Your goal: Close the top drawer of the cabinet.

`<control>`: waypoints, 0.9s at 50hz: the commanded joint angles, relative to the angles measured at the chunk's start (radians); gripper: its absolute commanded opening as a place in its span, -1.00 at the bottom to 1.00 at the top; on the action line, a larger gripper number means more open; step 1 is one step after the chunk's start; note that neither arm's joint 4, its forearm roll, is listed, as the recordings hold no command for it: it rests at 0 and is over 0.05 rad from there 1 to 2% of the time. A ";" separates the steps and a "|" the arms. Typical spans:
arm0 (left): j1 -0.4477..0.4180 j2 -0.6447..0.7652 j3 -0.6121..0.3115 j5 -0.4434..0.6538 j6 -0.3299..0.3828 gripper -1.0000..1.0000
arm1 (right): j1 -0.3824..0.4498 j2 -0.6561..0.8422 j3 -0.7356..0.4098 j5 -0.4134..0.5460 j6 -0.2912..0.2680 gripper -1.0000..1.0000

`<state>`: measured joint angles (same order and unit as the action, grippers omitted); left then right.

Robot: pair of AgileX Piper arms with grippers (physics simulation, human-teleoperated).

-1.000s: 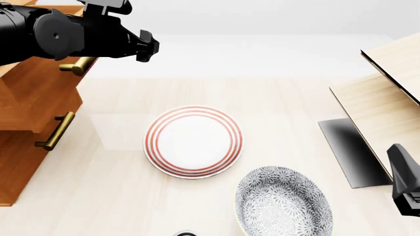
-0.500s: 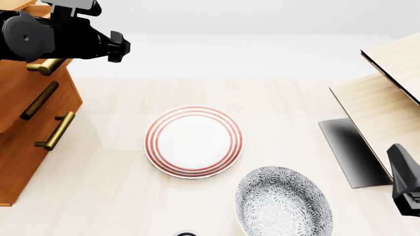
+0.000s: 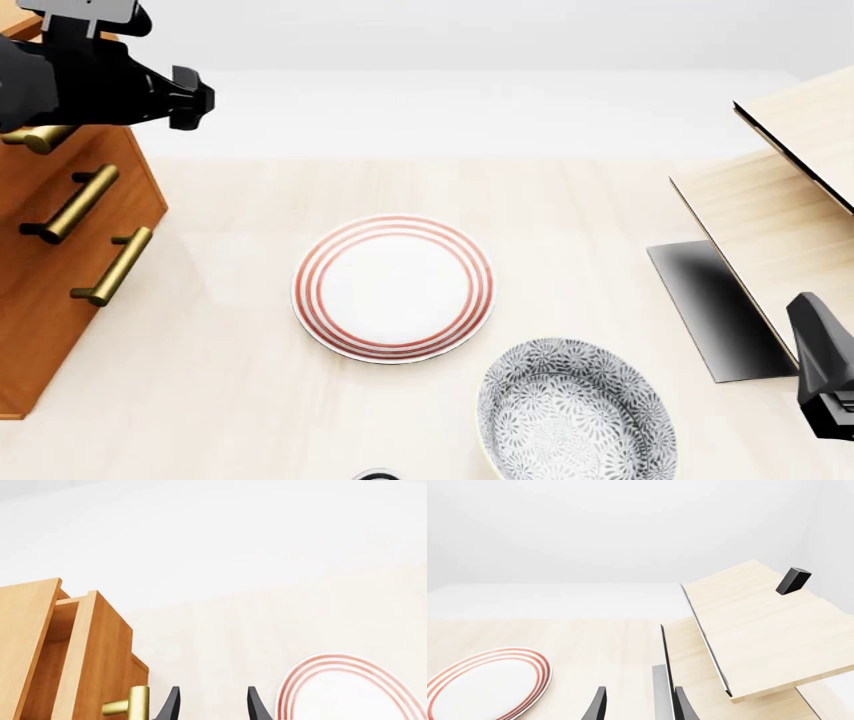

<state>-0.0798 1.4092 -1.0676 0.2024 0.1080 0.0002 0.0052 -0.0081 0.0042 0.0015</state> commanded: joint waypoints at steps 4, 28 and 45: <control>0.064 -0.018 0.006 0.008 0.006 1.00 | 0.000 0.000 0.000 0.000 0.000 1.00; 0.154 -0.032 0.014 0.002 0.007 1.00 | 0.000 0.000 0.000 0.000 0.000 1.00; 0.226 -0.003 0.000 -0.020 0.014 1.00 | 0.000 0.000 0.000 0.000 0.000 1.00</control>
<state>0.0882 1.3856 -1.0641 0.1959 0.1559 0.0002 0.0052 -0.0081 0.0042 0.0016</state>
